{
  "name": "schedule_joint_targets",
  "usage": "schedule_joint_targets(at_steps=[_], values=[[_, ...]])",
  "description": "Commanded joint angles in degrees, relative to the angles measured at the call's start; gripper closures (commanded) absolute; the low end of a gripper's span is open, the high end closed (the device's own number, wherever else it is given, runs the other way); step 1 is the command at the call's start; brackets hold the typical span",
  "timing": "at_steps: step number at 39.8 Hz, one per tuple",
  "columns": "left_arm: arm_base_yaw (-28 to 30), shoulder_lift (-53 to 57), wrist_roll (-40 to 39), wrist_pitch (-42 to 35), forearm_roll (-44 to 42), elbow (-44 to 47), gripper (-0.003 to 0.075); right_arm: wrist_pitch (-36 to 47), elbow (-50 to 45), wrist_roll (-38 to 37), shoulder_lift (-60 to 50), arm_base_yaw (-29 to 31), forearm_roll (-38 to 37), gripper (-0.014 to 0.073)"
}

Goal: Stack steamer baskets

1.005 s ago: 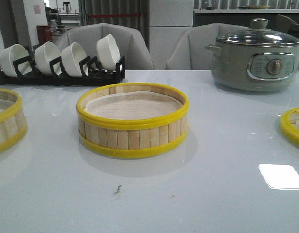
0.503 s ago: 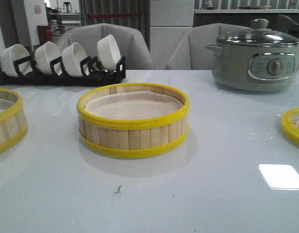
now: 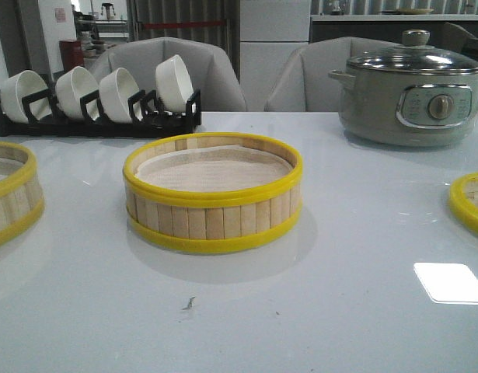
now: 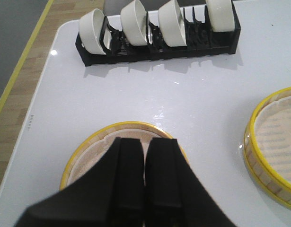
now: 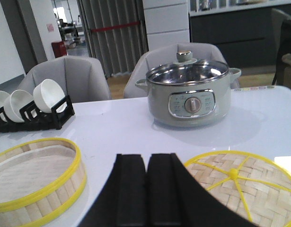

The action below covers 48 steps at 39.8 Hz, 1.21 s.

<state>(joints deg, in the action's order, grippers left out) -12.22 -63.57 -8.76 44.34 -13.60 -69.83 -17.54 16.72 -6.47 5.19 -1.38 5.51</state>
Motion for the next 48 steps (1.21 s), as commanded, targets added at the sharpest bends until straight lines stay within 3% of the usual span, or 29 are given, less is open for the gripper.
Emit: schedule_joint_targets(at_steps=[1,9,16,27,35,48], values=[[-1.91,0.95,0.09,-2.38,-0.57,-1.67,0.0636,-4.12,10.12,-0.34,9.91,0.2,0.91,0.0538],[-2.94,0.95,0.09,-0.8,-0.57,-1.67,0.0636,-15.76,25.71,0.18,29.62,0.2,0.85,0.0538],[-2.94,0.95,0.09,-0.82,-0.46,-1.67,0.0636,-15.78,32.21,0.13,38.82,0.2,1.34,0.0538],[-2.94,0.95,0.09,-0.13,0.51,-1.67,0.0635,-12.71,33.34,0.13,42.71,0.2,1.34,0.0538],[-2.94,1.18,5.42,-0.11,7.69,-1.67,0.0633,-7.94,33.34,0.13,44.23,0.2,1.34,0.0538],[-2.94,1.18,6.73,0.13,9.52,-1.67,0.0635,-9.46,33.34,0.13,48.32,0.2,1.39,0.0538]])
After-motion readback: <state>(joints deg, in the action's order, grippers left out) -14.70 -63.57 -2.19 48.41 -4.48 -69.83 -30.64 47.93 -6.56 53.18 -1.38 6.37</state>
